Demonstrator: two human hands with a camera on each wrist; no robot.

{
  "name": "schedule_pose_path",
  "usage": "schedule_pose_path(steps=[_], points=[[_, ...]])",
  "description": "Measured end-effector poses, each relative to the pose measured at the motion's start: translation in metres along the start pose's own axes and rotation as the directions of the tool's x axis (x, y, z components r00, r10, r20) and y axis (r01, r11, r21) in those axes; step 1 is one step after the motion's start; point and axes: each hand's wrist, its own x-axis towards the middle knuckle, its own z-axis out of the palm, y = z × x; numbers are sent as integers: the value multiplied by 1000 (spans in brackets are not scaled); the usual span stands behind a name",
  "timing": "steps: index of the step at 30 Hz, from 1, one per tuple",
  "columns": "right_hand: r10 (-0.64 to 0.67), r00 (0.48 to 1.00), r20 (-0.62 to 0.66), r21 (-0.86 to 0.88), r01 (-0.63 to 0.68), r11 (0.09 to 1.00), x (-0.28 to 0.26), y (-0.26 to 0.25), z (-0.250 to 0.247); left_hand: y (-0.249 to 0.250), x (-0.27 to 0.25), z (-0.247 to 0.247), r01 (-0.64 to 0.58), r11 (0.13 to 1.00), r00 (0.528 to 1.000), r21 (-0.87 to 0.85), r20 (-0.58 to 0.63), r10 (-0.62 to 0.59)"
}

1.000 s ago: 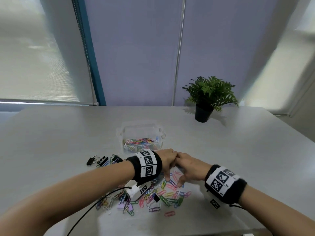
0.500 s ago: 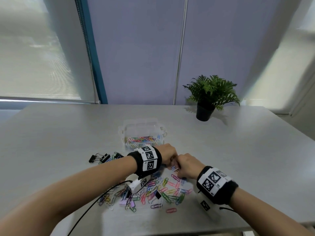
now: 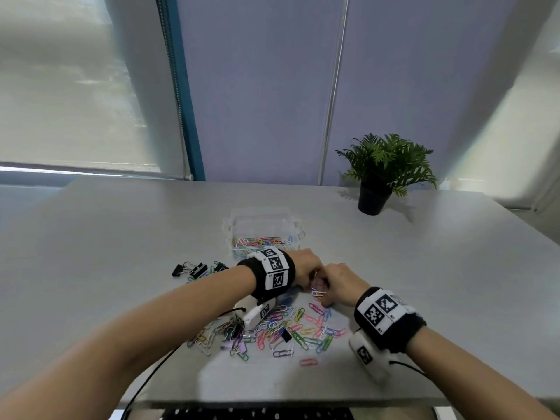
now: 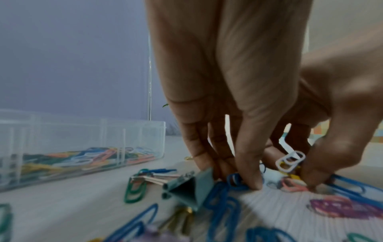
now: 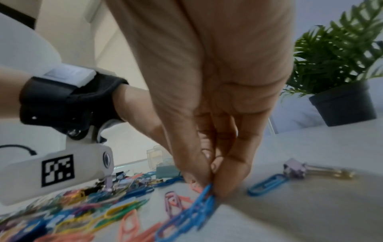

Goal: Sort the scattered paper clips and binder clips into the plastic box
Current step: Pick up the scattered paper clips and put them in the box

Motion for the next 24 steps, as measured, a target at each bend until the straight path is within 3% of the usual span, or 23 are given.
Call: schedule_pose_path(steps=[3,6,10,14,19,22,24], points=[[20,1000,21,119,-22,993,0,4,-4,-4,4,-4,-34,999,999,-13,37,35],[51,998,32,362,-59,930,0,14,-12,-6,6,-12,-57,996,998,-61,9,58],[29,999,37,509,-44,860,1,28,-32,-18,-6,-28,-48,966,998,-255,-55,36],[41,999,8,713,-34,701,13,23,-51,-42,-26,-51,-21,900,986,-436,-159,-53],[9,998,-63,810,45,584,57,-13,-64,-85,-47,-66,102,868,911,-486,-305,-277],[10,993,-121,784,89,615,85,-41,-66,-102,-49,-67,226,880,868,-417,-323,-376],[24,986,-163,696,97,711,102,-54,-65,-109,-47,-66,268,888,852,-374,-338,-400]])
